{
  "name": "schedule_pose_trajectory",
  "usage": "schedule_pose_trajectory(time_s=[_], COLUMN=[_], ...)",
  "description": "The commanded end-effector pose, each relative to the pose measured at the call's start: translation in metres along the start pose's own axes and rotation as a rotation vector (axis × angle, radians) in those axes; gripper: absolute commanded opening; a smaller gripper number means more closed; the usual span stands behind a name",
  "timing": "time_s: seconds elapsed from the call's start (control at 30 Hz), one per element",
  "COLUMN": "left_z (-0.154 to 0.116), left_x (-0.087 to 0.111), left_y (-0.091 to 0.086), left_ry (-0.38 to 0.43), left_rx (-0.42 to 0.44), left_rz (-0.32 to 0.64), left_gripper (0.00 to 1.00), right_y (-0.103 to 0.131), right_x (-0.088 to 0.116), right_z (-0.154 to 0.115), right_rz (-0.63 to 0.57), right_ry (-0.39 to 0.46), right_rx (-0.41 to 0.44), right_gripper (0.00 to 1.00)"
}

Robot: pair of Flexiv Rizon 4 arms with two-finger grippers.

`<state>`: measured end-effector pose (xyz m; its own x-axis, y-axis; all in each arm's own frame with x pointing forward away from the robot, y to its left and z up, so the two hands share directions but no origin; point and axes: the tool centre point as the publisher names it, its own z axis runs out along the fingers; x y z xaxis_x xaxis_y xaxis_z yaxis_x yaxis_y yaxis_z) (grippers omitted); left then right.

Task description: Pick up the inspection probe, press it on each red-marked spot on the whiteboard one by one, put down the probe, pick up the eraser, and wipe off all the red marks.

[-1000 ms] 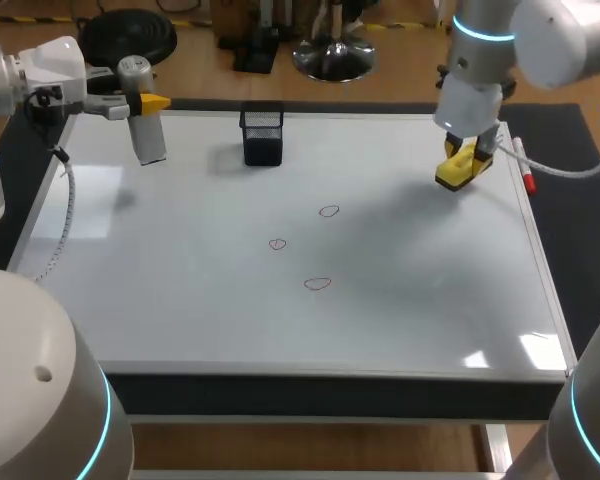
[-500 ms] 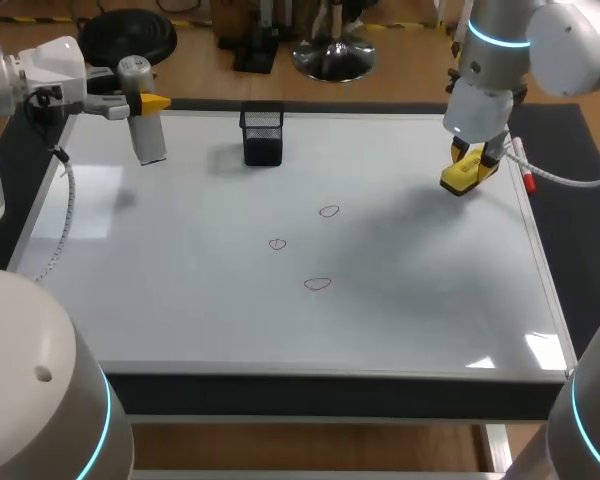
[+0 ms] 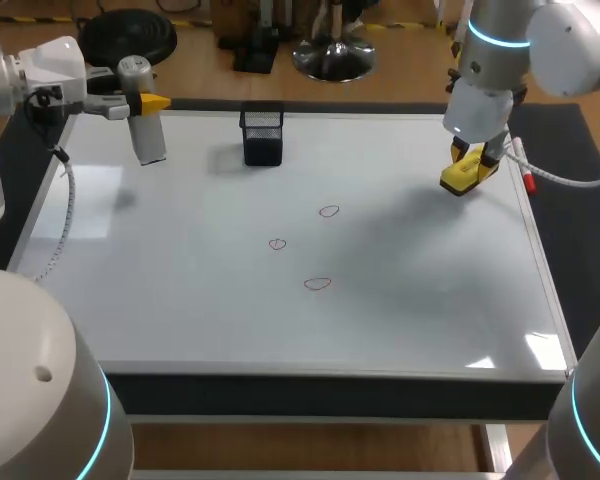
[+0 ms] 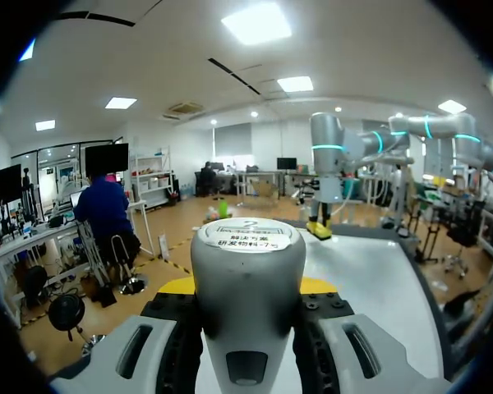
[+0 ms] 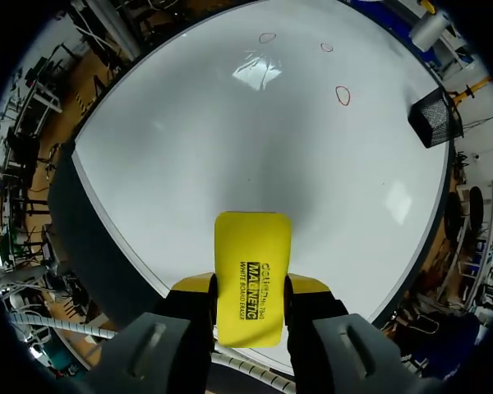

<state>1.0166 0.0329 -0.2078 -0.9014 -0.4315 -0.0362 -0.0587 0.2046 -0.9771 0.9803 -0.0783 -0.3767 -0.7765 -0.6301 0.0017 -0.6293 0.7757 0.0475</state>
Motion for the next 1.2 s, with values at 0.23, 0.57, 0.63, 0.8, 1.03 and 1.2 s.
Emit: schedule_pose_trajectory(time_s=[0.23, 0.57, 0.63, 0.8, 1.03, 1.2], left_z=[-0.001, 0.003, 0.008, 0.026, 0.055, 0.072], left_x=[0.012, 0.07, 0.082, 0.113, 0.155, 0.175], left_y=[-0.005, -0.021, -0.023, -0.029, -0.037, -0.036], left_ry=[0.005, 0.063, 0.082, 0.133, 0.25, 0.317], left_rx=[0.008, 0.038, 0.049, 0.072, 0.101, 0.104], left_rz=[0.023, 0.084, 0.091, 0.111, 0.125, 0.137], left_gripper=[0.0, 0.0, 0.0, 0.0, 0.0, 0.0], right_y=[-0.001, -0.001, -0.001, -0.001, -0.001, -0.001], right_x=[0.0, 0.0, 0.0, 0.0, 0.0, 0.0], right_z=[-0.001, -0.001, -0.001, -0.001, -0.001, -0.001], right_rz=[-0.002, -0.002, -0.002, -0.002, -0.002, -0.002], right_ry=[0.002, 0.002, 0.002, 0.002, 0.002, 0.002], right_rx=[0.002, 0.002, 0.002, 0.002, 0.002, 0.002], right_gripper=[0.0, 0.0, 0.0, 0.0, 0.0, 0.0])
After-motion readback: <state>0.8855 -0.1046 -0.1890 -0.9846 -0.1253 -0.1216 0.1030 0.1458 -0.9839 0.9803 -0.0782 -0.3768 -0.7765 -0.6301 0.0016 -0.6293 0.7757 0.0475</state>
